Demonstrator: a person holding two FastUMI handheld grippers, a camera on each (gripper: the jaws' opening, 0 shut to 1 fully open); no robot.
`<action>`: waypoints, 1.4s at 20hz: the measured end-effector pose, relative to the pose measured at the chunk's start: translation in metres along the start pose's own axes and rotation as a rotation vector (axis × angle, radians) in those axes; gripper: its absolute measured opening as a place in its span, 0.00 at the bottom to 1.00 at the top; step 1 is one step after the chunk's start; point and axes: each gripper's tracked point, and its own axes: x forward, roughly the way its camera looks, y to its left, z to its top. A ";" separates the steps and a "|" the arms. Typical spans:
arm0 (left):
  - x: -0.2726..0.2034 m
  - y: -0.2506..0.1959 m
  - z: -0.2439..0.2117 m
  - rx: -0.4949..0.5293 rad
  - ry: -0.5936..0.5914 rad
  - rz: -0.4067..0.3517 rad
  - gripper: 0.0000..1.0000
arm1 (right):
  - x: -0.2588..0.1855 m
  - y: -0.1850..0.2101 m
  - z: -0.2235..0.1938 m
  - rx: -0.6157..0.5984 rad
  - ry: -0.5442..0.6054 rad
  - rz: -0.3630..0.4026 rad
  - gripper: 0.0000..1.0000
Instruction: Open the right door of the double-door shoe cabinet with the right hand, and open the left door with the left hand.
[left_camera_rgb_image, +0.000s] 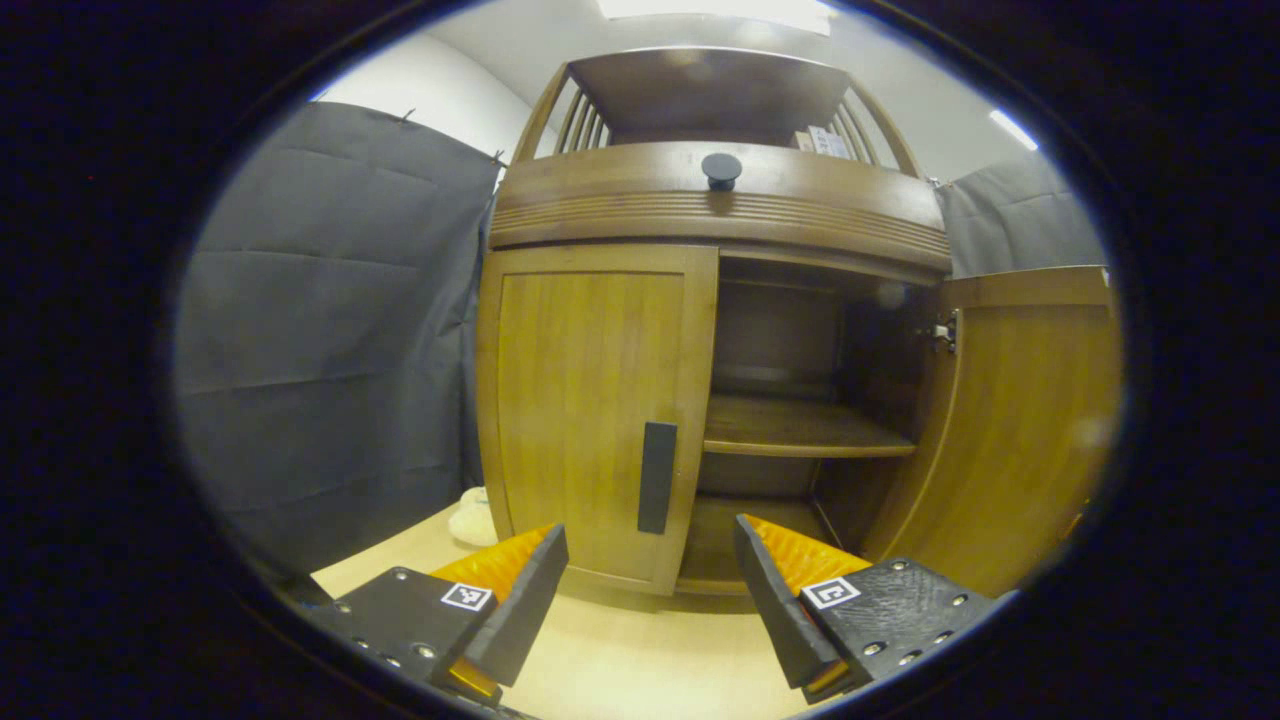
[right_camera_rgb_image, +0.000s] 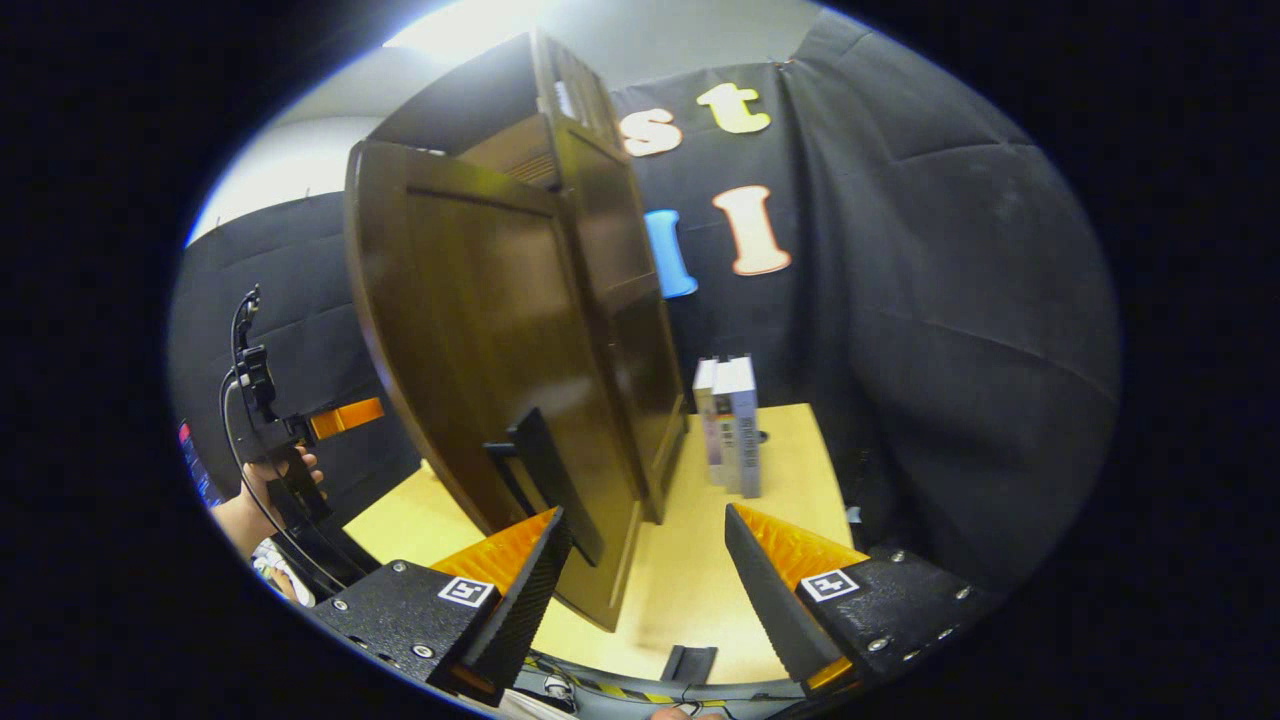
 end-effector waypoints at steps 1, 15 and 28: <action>0.013 0.002 0.002 0.003 -0.003 -0.019 0.96 | -0.008 -0.002 0.006 0.019 -0.028 -0.044 0.90; 0.153 -0.005 -0.021 0.026 0.082 -0.203 1.00 | -0.081 0.020 0.022 0.157 -0.257 -0.507 0.91; 0.162 -0.014 -0.024 0.015 0.058 -0.209 0.30 | -0.064 0.051 0.013 0.112 -0.218 -0.492 0.91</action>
